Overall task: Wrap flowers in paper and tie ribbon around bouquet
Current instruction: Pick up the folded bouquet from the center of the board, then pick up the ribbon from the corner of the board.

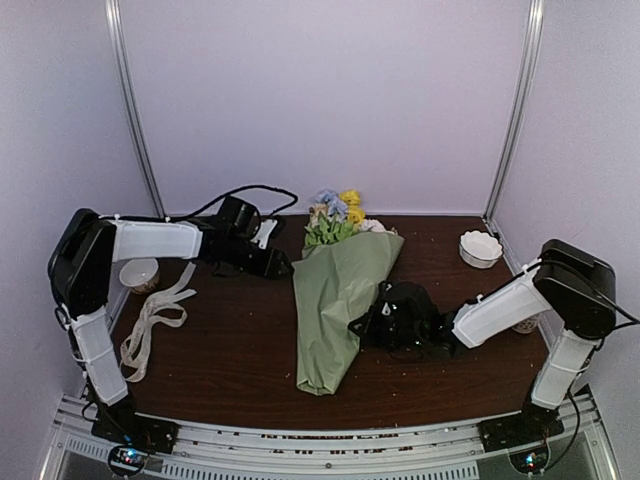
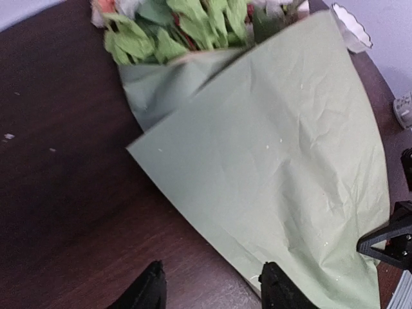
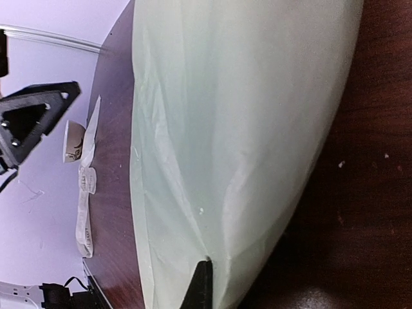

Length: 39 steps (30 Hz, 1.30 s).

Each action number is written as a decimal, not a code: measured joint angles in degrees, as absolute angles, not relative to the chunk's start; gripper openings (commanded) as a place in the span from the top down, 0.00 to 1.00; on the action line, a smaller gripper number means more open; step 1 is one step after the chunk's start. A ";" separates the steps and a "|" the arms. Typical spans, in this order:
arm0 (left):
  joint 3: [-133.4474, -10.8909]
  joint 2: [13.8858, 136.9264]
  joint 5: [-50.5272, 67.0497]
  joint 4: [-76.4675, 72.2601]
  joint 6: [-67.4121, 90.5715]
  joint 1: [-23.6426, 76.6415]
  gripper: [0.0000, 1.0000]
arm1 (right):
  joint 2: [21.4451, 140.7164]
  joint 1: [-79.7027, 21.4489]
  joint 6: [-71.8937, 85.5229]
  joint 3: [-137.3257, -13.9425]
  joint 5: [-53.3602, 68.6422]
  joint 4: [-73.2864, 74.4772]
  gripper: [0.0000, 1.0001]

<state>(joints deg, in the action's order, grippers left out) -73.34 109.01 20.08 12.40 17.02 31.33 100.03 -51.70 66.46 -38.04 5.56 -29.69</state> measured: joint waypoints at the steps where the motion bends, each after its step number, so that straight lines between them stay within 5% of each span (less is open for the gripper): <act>1: -73.34 107.02 18.44 13.19 16.73 31.07 0.44 | 99.94 -51.70 66.13 -38.04 5.54 -29.41 1.00; 8: -71.88 99.55 6.20 22.61 15.68 20.69 0.38 | 98.48 -51.70 62.08 -39.46 5.54 -24.47 1.00; 14: -76.71 106.98 -2.02 34.63 13.32 5.91 0.35 | 98.45 -51.70 59.40 -40.86 6.02 -22.22 1.00; 19: -79.85 111.79 -4.45 41.98 10.59 4.36 0.35 | 98.45 -51.70 57.93 -41.10 6.26 -21.21 1.00; 23: -82.52 115.09 -4.23 44.27 8.97 4.95 0.49 | 98.35 -51.70 57.12 -41.21 6.33 -20.64 1.00; 27: -82.61 116.16 -4.21 45.67 8.38 4.69 0.99 | 97.93 -51.70 56.97 -41.21 6.33 -20.23 1.00; 33: -81.54 113.60 -2.57 44.18 7.25 4.89 1.00 | 97.76 -51.70 56.97 -41.21 6.31 -19.88 1.00; 39: -79.79 95.59 1.69 40.95 4.10 11.51 1.00 | 97.65 -51.68 56.95 -41.21 6.28 -19.18 1.00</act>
<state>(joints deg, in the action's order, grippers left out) -79.79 95.59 1.69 40.95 4.10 11.51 97.65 -51.68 56.95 -41.21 6.28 -19.18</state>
